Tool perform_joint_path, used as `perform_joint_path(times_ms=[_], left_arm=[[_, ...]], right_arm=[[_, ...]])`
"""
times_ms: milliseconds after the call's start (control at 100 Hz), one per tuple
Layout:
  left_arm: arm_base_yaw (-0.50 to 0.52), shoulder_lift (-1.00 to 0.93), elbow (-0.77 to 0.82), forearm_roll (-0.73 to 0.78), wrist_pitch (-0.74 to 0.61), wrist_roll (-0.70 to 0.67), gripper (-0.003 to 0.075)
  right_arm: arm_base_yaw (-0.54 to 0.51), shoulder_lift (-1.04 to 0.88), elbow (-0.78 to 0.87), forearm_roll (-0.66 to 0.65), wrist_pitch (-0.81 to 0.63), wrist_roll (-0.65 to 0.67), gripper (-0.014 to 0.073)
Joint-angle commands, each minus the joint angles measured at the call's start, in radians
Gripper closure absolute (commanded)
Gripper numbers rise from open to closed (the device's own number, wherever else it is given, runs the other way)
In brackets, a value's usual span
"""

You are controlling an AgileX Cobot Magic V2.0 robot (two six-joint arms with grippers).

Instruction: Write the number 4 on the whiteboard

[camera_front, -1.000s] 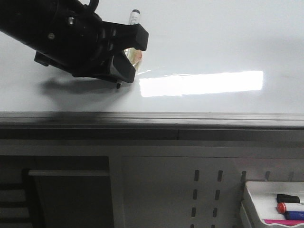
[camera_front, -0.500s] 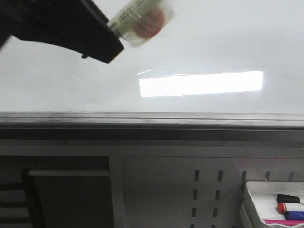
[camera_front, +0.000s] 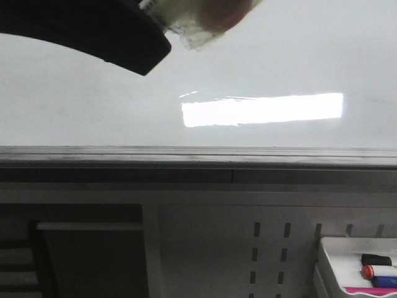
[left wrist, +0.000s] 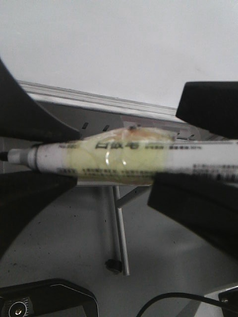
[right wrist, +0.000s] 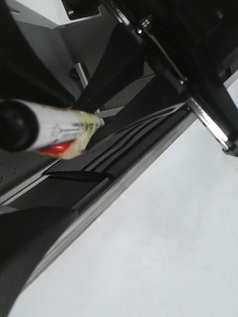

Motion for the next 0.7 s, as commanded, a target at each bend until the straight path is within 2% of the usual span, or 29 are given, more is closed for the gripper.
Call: perform_joint_path(times_ms=[0, 530, 630, 690], left_arm=[[-0.011, -0.021, -0.026, -0.023, -0.037, 0.001, 0.0741], [-0.011, -0.002, -0.026, -0.023, -0.013, 0.001, 0.0741], [-0.011, 0.012, -0.026, -0.023, -0.008, 0.001, 0.0741], [-0.011, 0.012, -0.026, -0.023, -0.014, 0.001, 0.0741]], right_arm=[[0.000, 0.010, -0.050, 0.010, -0.085, -0.010, 0.0209], [0.000, 0.080, -0.060, 0.027, -0.005, -0.010, 0.0212], [0.000, 0.080, -0.060, 0.030, 0.025, -0.010, 0.0288], [0.000, 0.080, -0.060, 0.032, 0.047, -0.010, 0.0381]])
